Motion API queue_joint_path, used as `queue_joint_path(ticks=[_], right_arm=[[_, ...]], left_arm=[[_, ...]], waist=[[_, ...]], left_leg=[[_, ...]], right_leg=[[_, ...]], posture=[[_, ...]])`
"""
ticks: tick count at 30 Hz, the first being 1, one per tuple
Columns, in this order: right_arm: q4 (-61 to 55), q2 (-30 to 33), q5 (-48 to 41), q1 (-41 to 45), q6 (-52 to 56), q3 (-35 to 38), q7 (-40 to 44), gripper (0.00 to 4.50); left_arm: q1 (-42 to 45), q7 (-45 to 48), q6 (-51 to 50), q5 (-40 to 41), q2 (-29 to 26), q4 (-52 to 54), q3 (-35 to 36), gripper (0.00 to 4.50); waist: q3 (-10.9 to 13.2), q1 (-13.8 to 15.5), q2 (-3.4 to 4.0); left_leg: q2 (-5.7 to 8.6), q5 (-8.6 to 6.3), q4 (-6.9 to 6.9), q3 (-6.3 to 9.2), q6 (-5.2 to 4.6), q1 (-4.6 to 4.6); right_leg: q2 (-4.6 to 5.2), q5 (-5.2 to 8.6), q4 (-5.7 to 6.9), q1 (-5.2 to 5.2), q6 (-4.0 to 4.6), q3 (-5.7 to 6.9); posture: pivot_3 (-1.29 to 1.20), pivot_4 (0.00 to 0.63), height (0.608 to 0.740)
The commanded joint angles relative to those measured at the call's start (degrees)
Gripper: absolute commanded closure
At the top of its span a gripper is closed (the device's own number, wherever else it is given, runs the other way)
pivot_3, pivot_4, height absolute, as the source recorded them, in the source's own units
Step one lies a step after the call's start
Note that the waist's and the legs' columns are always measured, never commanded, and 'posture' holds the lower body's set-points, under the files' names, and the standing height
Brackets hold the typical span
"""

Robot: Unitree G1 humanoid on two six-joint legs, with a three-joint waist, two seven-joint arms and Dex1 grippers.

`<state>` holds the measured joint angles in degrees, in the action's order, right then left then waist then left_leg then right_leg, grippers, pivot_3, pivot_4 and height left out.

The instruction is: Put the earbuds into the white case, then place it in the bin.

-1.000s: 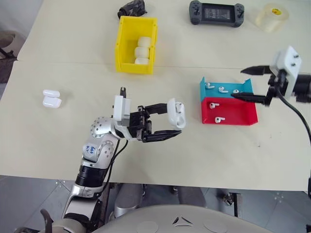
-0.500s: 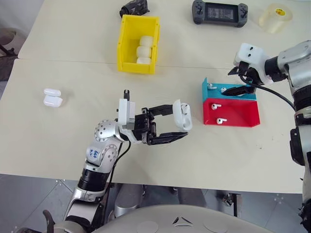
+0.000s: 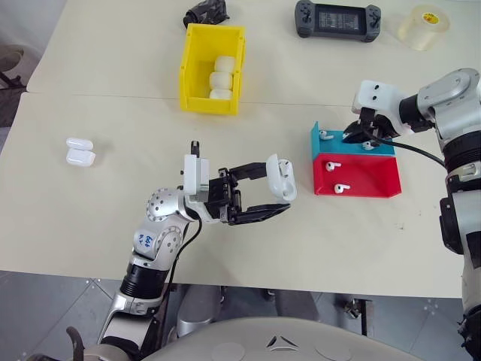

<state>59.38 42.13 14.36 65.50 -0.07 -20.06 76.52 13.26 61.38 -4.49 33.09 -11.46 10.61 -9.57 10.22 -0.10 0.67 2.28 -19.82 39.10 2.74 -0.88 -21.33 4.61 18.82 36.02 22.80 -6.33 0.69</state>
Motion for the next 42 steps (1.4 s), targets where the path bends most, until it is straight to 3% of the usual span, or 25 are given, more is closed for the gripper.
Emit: queue_joint_path(ticks=[1,39,42], right_arm=[[1.5,0.2,1.2,1.2,-0.7,0.3,-0.5,3.36],[4.0,0.1,2.0,-0.3,-4.9,2.3,1.6,3.36],[3.8,0.0,2.0,-0.7,-4.8,2.6,2.0,3.94]], left_arm=[[0.6,0.1,1.0,0.4,-0.1,2.0,0.4,1.78],[2.2,0.4,0.9,0.9,-0.5,0.7,1.3,1.78],[2.4,0.5,0.9,0.9,-0.5,0.6,1.3,1.78]], waist=[[0.0,0.0,0.00],[0.0,0.0,0.00],[0.0,0.0,0.00]], left_leg=[[0.00,0.00,0.00,0.00,0.00,0.00],[0.00,0.00,0.00,0.00,0.00,0.02],[0.00,0.00,0.01,0.00,0.00,0.02]], right_leg=[[0.00,0.00,0.00,0.00,0.00,0.00],[0.00,0.00,0.03,-0.01,0.00,0.00],[0.00,0.00,0.03,-0.01,0.00,0.00]], posture=[[0.00,0.150,0.740],[0.00,0.150,0.740],[0.00,0.150,0.740]])
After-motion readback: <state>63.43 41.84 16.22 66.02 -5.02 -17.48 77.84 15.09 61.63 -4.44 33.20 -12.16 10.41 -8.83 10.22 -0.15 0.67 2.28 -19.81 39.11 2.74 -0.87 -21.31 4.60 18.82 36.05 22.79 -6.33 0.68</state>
